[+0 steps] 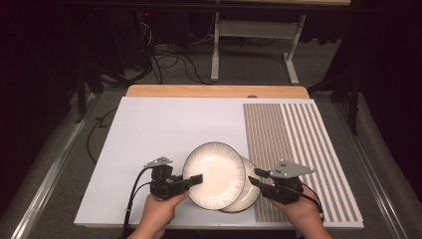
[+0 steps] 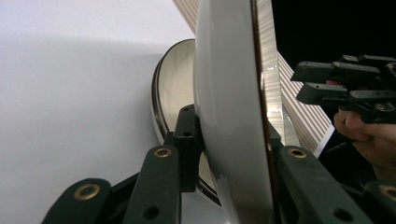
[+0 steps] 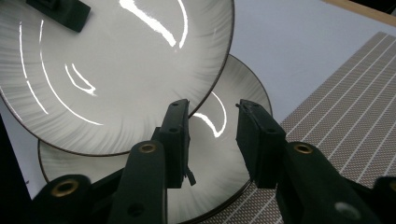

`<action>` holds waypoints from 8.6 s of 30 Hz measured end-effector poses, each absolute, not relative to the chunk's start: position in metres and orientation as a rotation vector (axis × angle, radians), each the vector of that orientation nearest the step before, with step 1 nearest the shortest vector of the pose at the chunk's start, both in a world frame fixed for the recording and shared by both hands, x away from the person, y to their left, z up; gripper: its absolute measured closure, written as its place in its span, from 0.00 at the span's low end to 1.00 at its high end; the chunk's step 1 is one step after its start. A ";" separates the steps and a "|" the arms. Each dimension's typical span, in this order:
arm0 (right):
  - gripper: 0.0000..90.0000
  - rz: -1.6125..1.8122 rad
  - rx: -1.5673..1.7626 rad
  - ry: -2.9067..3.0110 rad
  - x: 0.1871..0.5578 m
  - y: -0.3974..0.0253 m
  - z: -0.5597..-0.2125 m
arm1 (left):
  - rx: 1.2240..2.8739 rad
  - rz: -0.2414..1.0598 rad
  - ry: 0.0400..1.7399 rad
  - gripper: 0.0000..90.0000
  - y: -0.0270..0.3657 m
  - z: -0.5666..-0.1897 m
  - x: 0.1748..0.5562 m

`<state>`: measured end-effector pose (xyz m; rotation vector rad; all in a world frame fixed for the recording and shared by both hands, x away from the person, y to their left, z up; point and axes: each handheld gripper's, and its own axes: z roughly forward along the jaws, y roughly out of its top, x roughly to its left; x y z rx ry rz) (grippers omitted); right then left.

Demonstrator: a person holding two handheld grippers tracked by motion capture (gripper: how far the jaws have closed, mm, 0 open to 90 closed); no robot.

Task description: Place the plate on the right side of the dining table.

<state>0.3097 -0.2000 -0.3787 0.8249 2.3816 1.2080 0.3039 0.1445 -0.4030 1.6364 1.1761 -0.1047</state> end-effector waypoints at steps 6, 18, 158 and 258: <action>0.65 1.213 0.851 2.324 0.311 -0.212 -0.375 | 1.595 -0.097 1.137 0.82 0.147 -0.398 0.302; 0.49 1.240 0.899 2.205 0.313 -0.238 -0.369 | 1.588 0.015 1.084 0.84 0.159 -0.394 0.305; 0.94 1.556 0.924 2.307 0.345 -0.141 -0.377 | 1.656 0.331 0.845 0.82 0.179 -0.385 0.295; 0.97 1.364 1.368 1.945 0.350 -0.373 -0.387 | 1.972 0.116 0.734 0.73 -0.072 -0.386 0.426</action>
